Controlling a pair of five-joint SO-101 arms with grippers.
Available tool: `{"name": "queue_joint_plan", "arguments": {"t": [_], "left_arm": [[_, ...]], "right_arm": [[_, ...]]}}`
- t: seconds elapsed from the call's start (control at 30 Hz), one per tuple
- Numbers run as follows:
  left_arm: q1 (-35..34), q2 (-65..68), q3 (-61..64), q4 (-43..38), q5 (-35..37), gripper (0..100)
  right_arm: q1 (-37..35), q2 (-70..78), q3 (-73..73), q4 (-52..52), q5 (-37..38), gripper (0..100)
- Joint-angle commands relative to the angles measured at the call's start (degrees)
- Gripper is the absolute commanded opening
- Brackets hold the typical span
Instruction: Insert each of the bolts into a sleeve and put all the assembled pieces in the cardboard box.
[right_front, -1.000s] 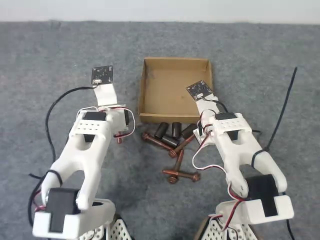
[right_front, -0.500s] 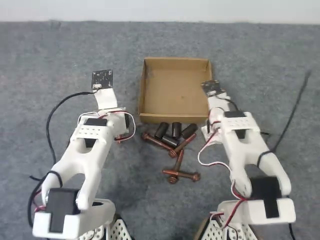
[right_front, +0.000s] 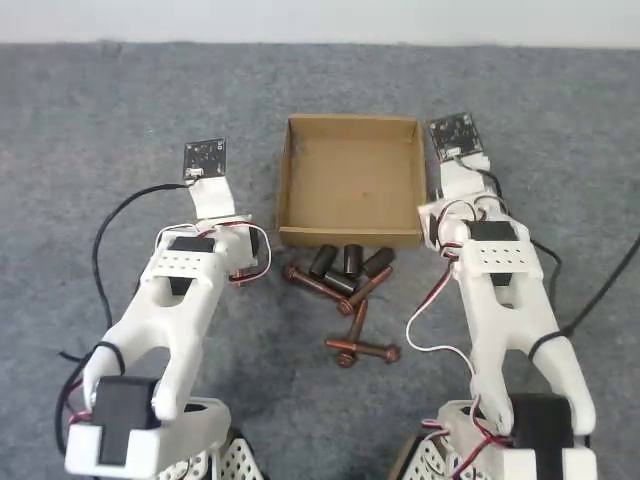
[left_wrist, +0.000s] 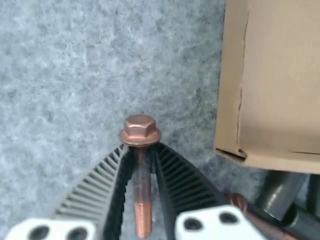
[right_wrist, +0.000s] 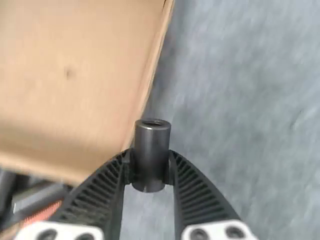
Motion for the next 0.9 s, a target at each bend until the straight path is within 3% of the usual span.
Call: {"name": "queue_joint_plan", "arguments": {"t": [0.0,0.37,0.63,0.87], "left_arm": [[-0.5,-0.8,-0.2,-1.5,-0.5,1],[-0.5,-0.8,-0.2,-1.5,-0.5,1],[-0.5,-0.8,-0.2,-1.5,-0.4,1],[-0.5,-0.8,-0.2,-1.5,-0.4,1]], "right_arm": [[0.5,-4.0,2.4,-11.6,-0.4,0.6],[-5.3,-3.9,16.5,-48.3,-1.0,0.6],[-10.2,0.6,19.4,-67.6,-21.3,0.6],[-11.6,18.3,17.7,-88.4,-22.0,0.6]]}}
